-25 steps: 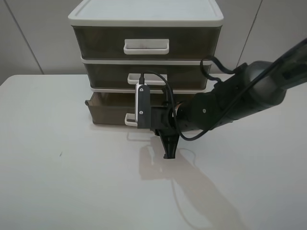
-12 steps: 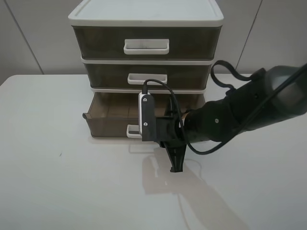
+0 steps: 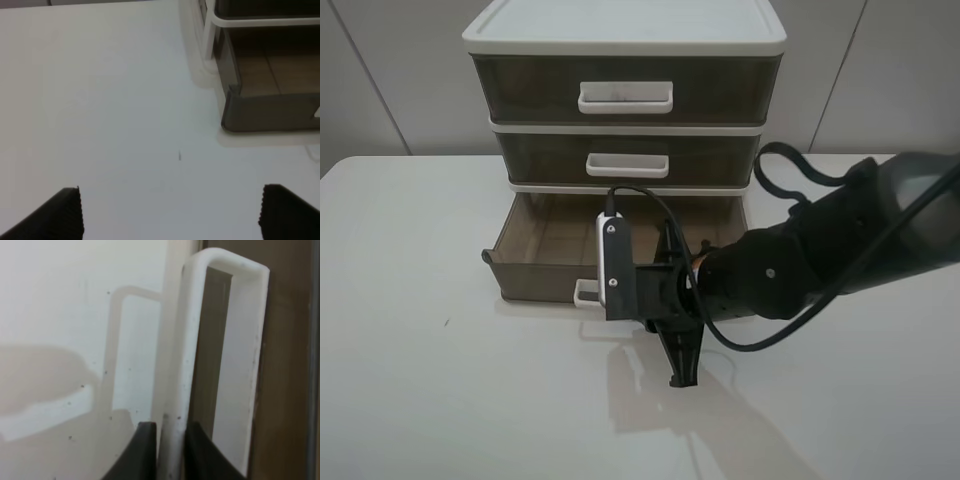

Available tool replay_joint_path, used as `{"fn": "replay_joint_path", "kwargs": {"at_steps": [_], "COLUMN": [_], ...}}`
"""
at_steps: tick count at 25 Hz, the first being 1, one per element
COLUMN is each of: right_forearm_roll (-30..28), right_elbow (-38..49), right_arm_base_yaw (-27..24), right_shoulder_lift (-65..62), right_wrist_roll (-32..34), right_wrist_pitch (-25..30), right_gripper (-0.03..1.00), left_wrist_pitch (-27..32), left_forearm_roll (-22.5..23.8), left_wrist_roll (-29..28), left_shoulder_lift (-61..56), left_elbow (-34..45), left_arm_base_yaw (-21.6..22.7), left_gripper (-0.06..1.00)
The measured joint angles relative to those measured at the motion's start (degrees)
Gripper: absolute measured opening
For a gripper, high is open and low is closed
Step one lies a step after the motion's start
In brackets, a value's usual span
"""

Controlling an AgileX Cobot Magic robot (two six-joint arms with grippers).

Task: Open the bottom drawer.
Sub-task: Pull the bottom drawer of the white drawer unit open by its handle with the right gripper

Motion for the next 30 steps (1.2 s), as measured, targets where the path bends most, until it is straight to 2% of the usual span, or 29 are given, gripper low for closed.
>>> {"fn": "replay_joint_path", "kwargs": {"at_steps": [10, 30], "right_forearm_roll": [-0.1, 0.2], "right_elbow": [1.5, 1.5], "right_arm_base_yaw": [1.1, 3.5], "right_shoulder_lift": [-2.8, -3.3], "right_wrist_roll": [0.0, 0.5], "right_wrist_pitch": [3.7, 6.0], "right_gripper": [0.03, 0.04], "left_wrist_pitch": [0.0, 0.0], "left_forearm_roll": [0.0, 0.0], "left_wrist_roll": [0.0, 0.0], "left_shoulder_lift": [0.0, 0.0], "left_elbow": [0.0, 0.0], "left_arm_base_yaw": [0.0, 0.0], "left_gripper": [0.72, 0.72]}}
